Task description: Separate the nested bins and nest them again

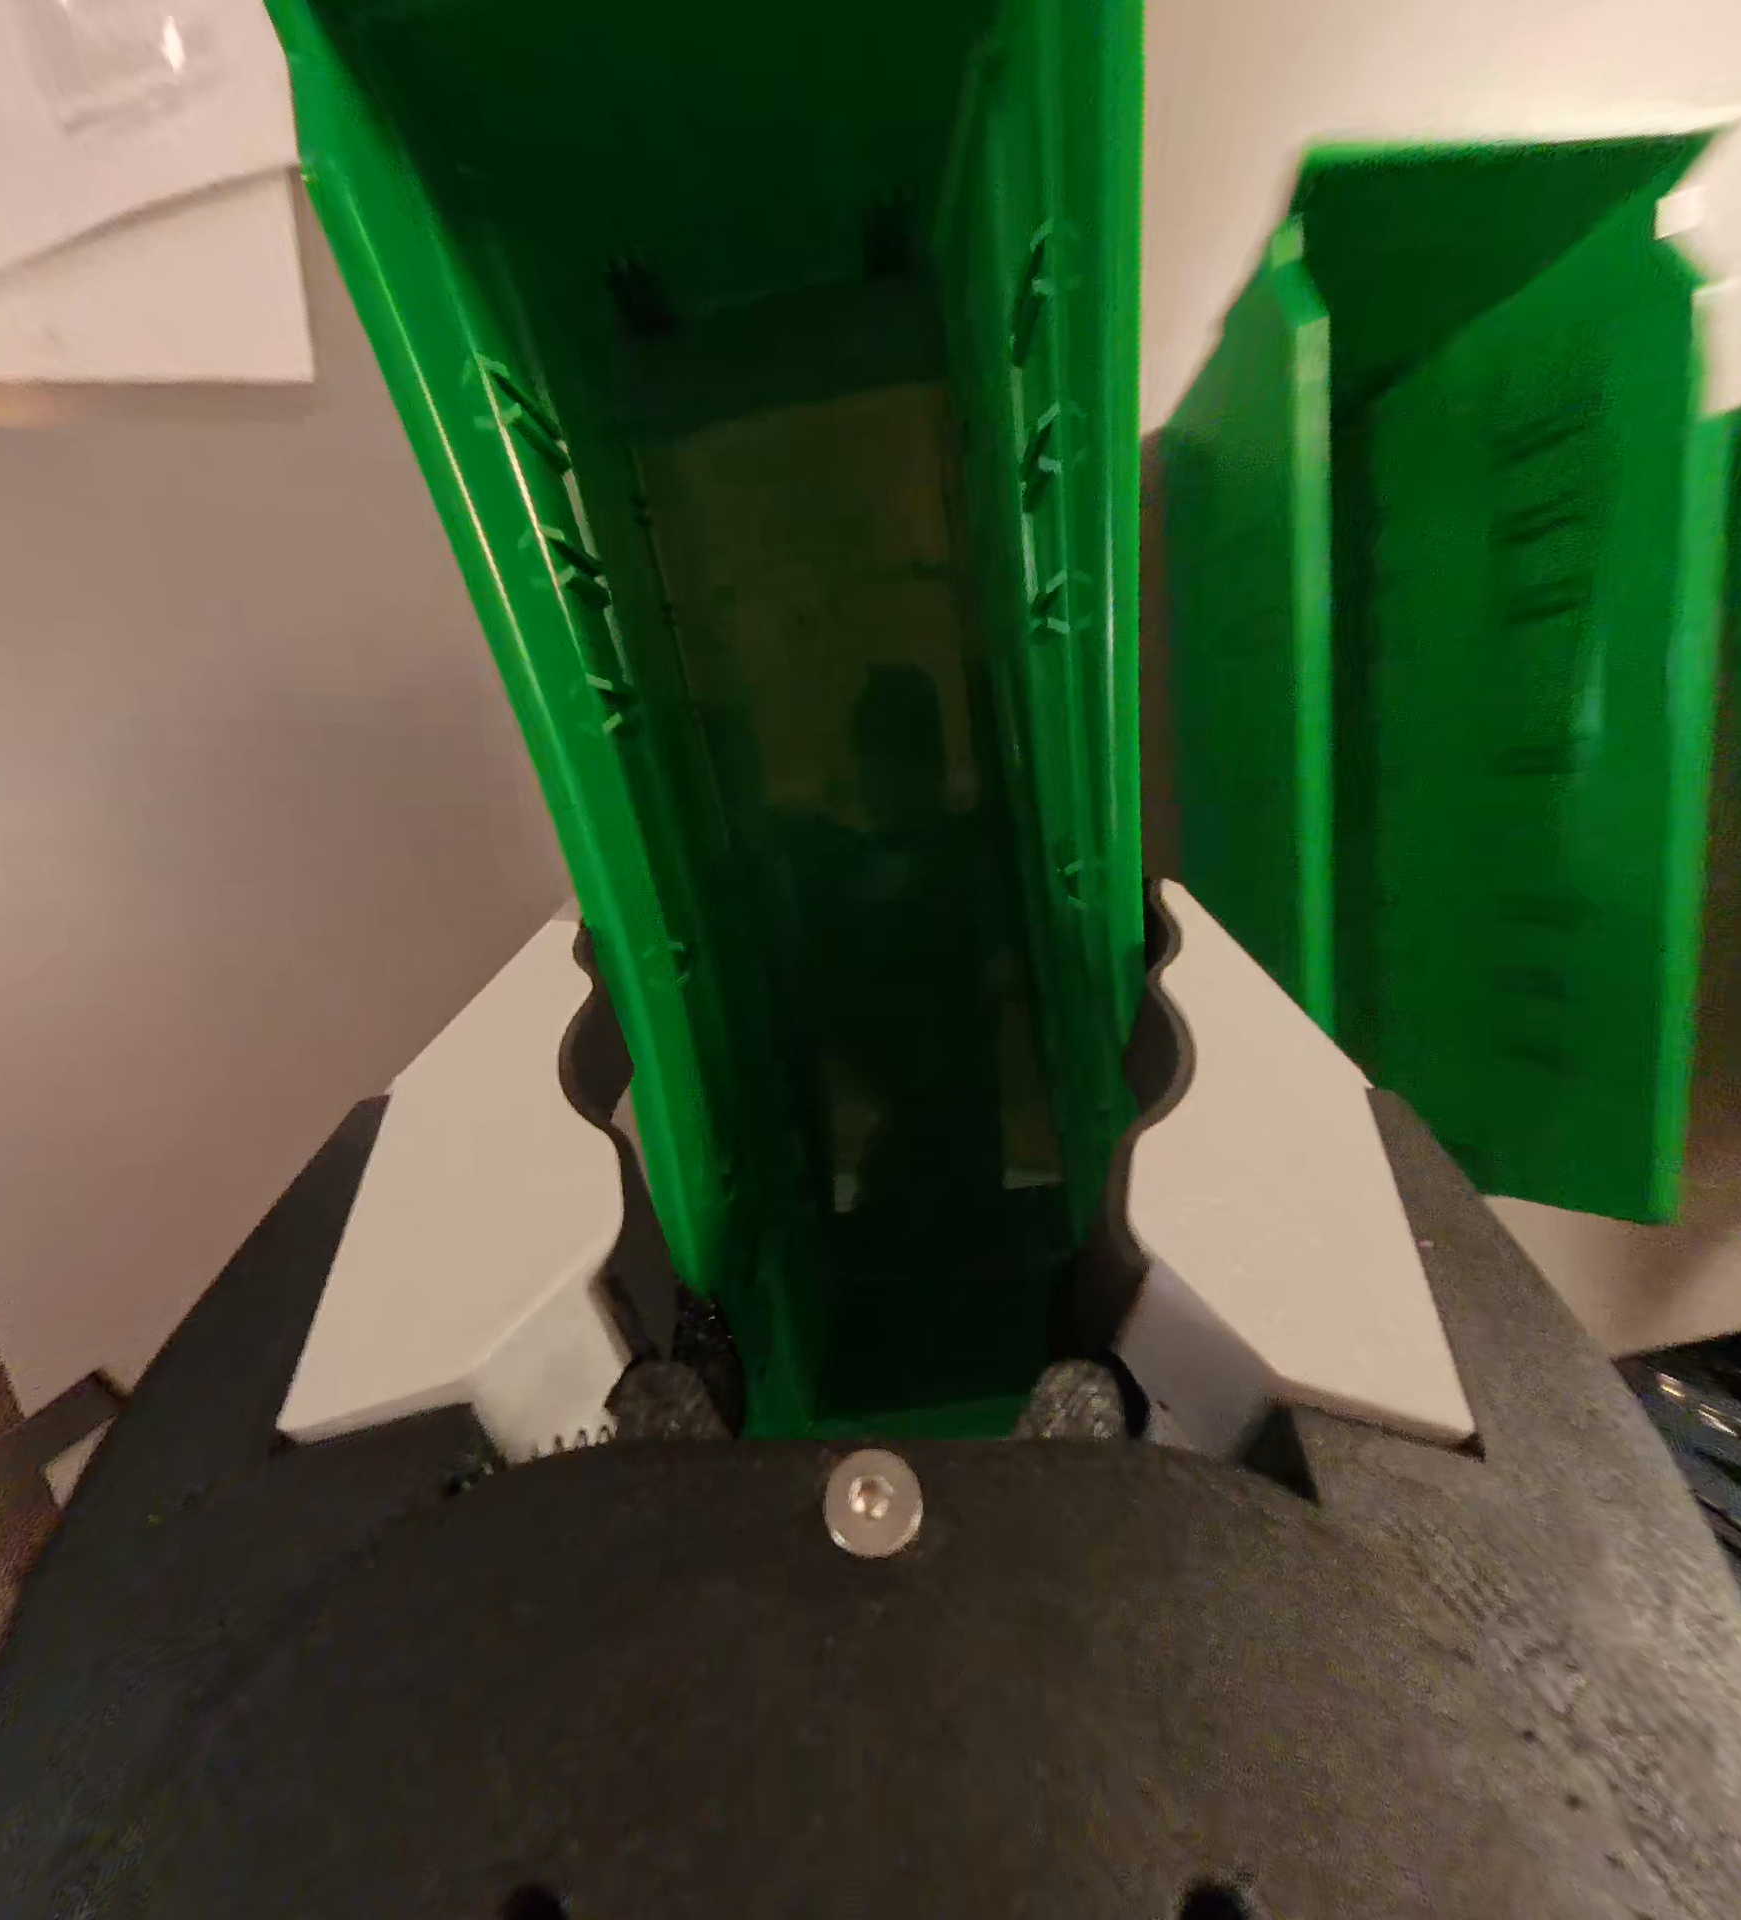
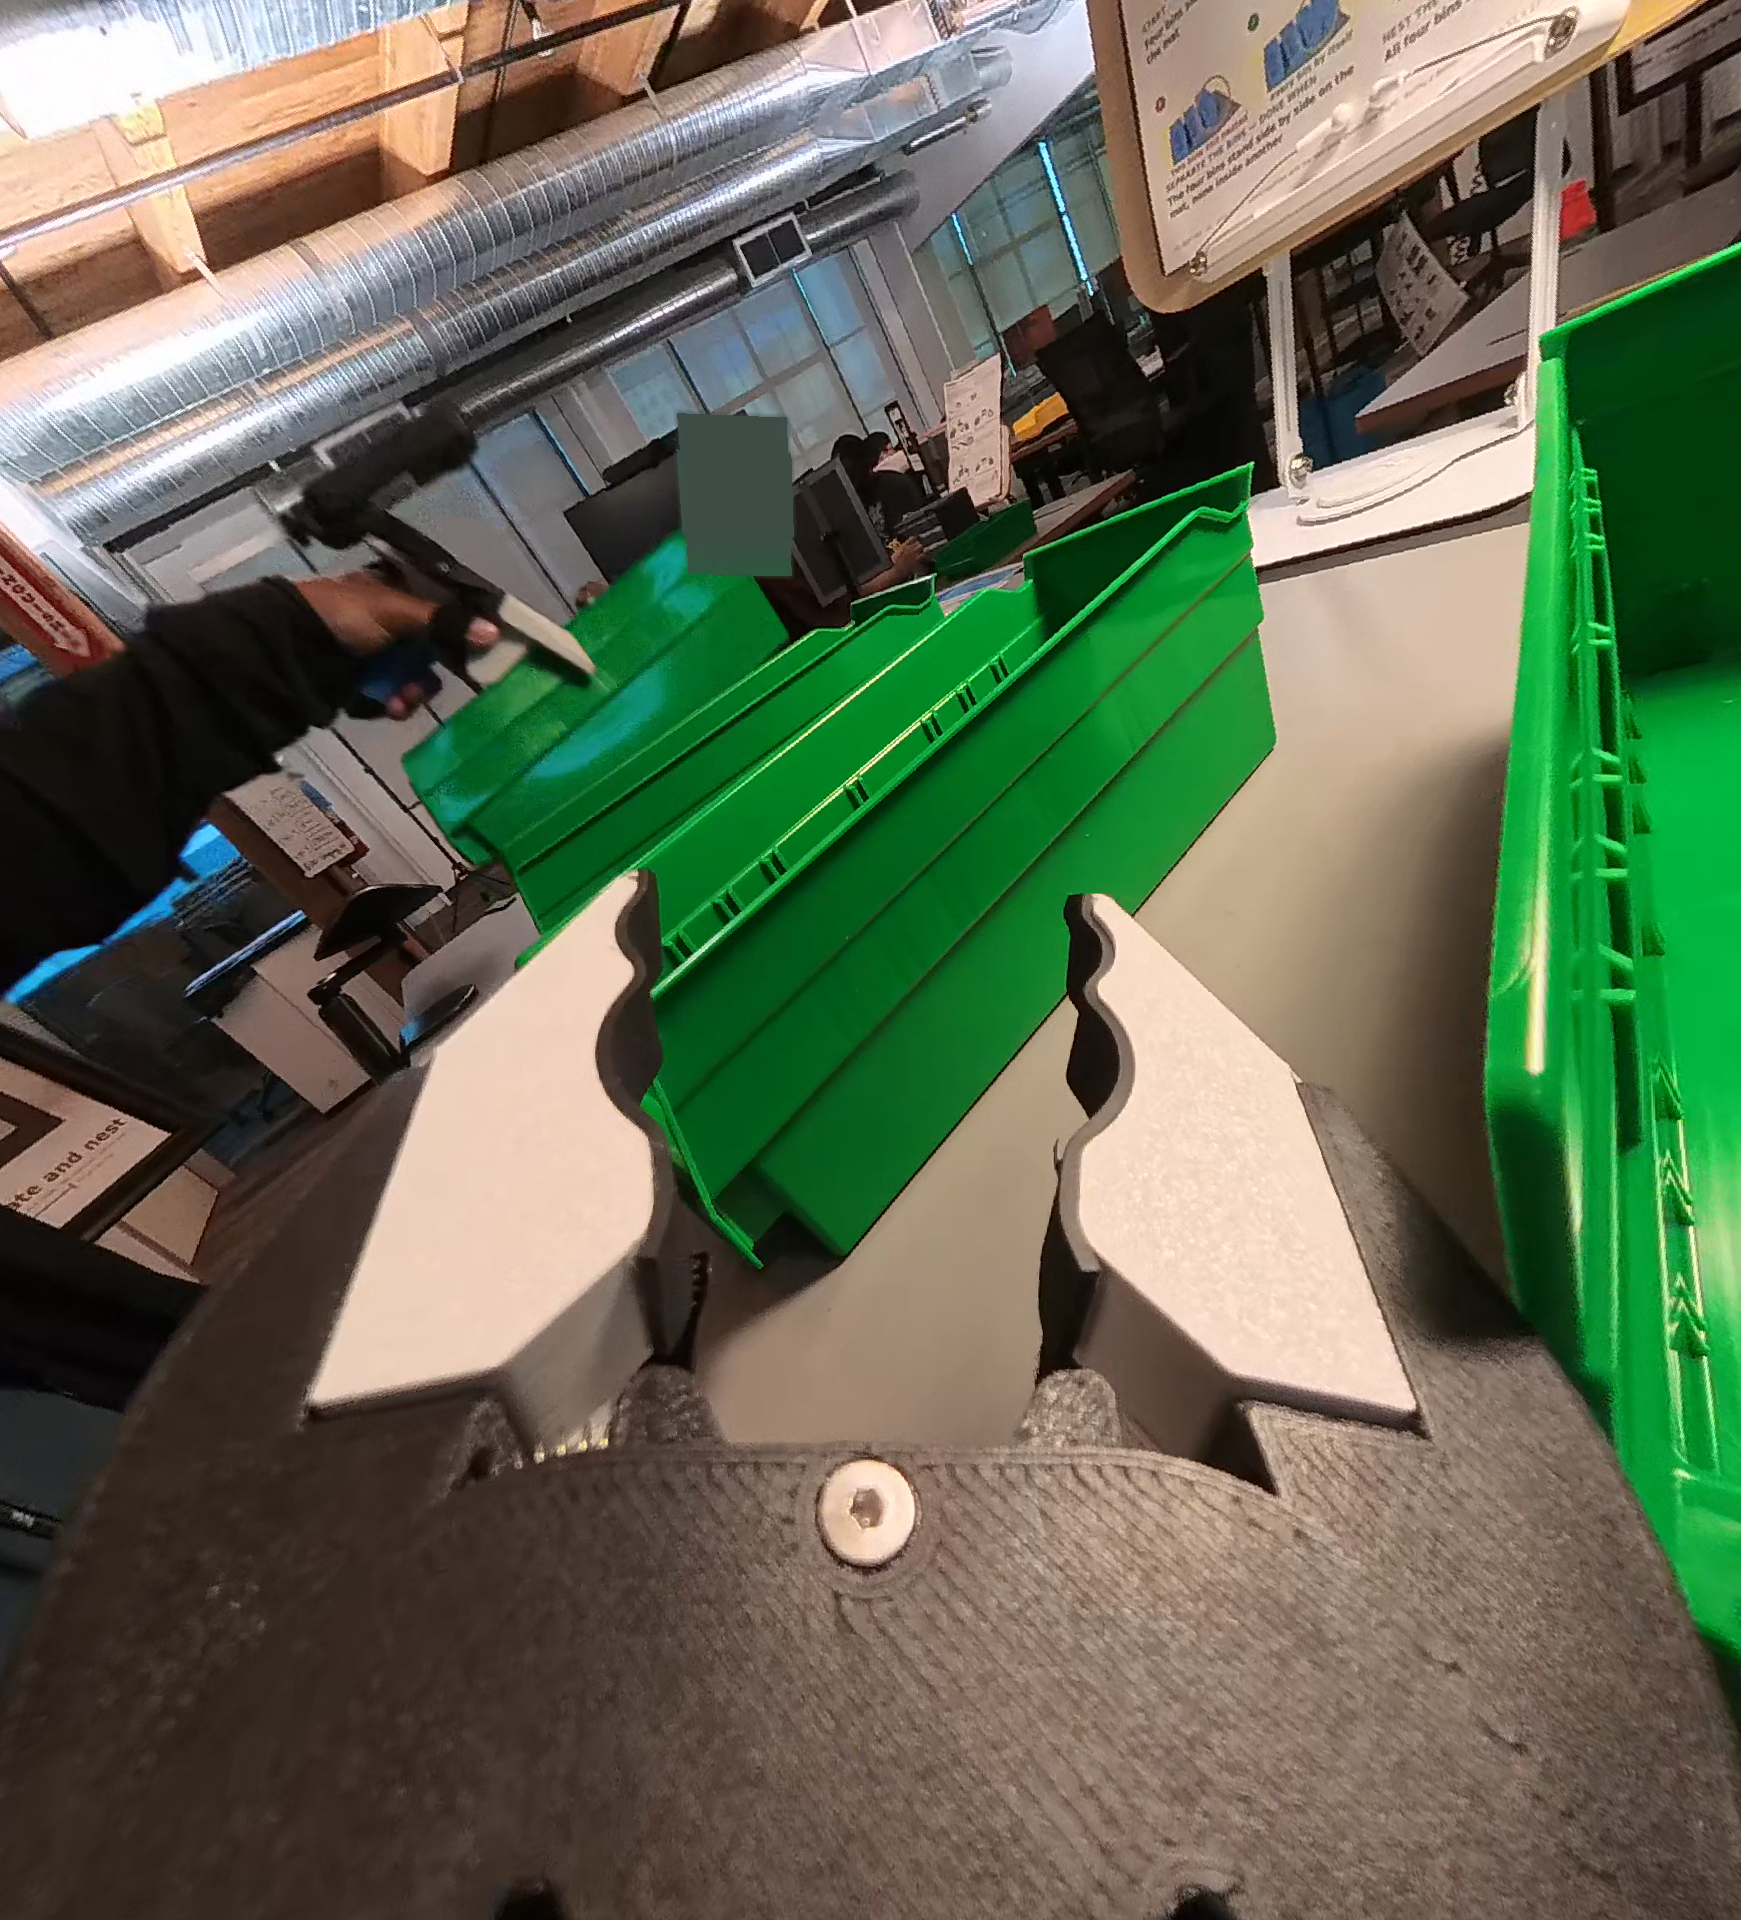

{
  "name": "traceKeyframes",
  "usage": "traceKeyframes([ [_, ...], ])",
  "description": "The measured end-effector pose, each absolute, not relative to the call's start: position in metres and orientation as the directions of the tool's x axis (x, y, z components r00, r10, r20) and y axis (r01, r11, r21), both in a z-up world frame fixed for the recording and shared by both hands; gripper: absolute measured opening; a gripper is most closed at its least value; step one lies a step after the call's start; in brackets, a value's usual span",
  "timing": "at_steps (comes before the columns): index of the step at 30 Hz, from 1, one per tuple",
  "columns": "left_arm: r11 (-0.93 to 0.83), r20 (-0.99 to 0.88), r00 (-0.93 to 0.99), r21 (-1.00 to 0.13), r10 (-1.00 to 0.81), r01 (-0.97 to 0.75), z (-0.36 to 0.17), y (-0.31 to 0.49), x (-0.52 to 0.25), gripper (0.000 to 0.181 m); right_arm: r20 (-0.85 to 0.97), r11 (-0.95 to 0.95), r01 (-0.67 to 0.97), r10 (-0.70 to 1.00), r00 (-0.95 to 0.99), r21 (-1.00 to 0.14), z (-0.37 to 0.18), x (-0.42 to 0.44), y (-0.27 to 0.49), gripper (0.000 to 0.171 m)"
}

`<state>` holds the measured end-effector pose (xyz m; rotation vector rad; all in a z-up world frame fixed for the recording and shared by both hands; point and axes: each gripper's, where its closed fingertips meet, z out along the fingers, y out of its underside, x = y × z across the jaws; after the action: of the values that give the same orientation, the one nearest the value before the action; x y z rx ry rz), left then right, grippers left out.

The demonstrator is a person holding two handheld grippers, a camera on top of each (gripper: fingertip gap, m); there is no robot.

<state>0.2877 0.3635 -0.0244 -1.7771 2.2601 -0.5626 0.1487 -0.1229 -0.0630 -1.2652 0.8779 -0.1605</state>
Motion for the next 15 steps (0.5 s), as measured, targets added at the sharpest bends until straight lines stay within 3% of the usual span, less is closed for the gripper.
traceKeyframes([
  [8, 0.239, 0.272, -0.399, -0.474, -0.876, -0.848, 0.046, 0.247, 0.26, 0.098, -0.487, 0.334, -0.355, -0.554, 0.675, -0.873, -0.064, 0.149, -0.122, 0.078],
  [15, 0.266, 0.328, -0.4, -0.385, -0.856, -0.884, 0.007, 0.198, 0.256, 0.098, -0.499, 0.352, -0.358, -0.533, 0.683, -0.865, -0.061, 0.148, -0.124, 0.078],
])
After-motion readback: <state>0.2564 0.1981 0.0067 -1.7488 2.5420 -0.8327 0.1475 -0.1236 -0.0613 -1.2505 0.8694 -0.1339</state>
